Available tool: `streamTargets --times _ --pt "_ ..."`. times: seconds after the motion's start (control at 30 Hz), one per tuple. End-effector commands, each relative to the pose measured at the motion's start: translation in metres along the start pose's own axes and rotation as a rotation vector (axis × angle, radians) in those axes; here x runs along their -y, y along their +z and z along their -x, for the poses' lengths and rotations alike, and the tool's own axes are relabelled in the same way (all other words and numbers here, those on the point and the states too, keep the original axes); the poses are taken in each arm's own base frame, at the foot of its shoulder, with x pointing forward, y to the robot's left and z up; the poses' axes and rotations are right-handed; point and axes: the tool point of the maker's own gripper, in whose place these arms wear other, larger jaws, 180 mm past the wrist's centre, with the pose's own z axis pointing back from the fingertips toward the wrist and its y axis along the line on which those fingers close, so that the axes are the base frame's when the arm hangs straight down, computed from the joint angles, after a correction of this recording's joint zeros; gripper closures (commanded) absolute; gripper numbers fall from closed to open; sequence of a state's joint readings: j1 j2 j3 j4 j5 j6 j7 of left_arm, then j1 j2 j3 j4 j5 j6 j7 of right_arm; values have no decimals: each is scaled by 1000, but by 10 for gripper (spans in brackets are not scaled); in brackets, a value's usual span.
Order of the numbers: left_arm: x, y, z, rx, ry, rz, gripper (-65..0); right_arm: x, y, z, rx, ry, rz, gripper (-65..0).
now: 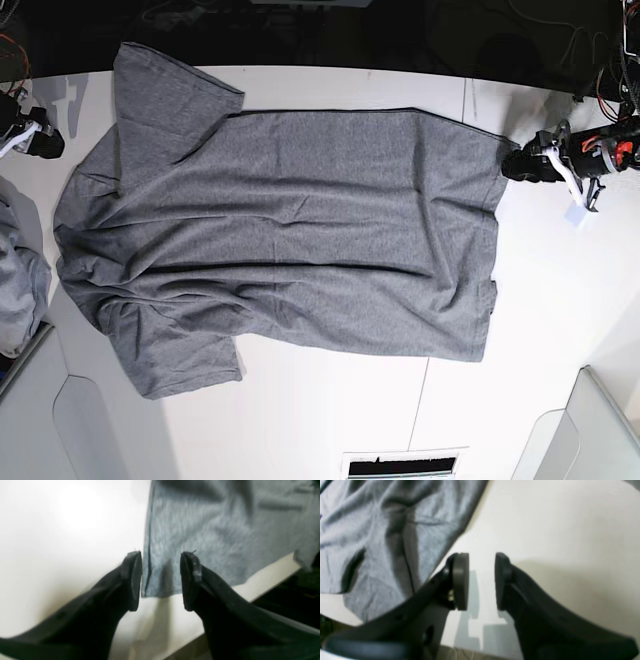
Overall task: Layout the t-shirt on the table in an organized manner, then fold the t-shirt properly
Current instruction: 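Open the right gripper and withdraw it from the shirt, then grasp the shirt's side edge with both grippers at its two ends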
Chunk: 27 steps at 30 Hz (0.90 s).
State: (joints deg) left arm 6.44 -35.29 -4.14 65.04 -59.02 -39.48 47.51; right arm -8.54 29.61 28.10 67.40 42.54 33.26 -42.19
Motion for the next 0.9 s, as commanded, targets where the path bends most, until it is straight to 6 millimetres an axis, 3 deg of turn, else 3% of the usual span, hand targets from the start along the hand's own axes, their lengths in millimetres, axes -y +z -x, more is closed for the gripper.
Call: streamTargets --times 0.0,0.13,0.4,0.7,0.87 --pt "-2 5 -11 30 -27 -6 -278 1 5 -20 59 19 -1 -179" --pt "5 -2 -4 27 -10 13 -277 -8 -4 -13 50 9 -14 -178" --pt "-9 19 -30 133 14 -27 -264 -9 -1 -23 77 5 -20 -160" --pt "-13 6 -26 143 -44 -85 -265 -10 -4 -35 88 31 -5 -161" --pt "-2 -9 -15 124 -36 -67 -265 -4 -7 -27 74 15 8 -246"
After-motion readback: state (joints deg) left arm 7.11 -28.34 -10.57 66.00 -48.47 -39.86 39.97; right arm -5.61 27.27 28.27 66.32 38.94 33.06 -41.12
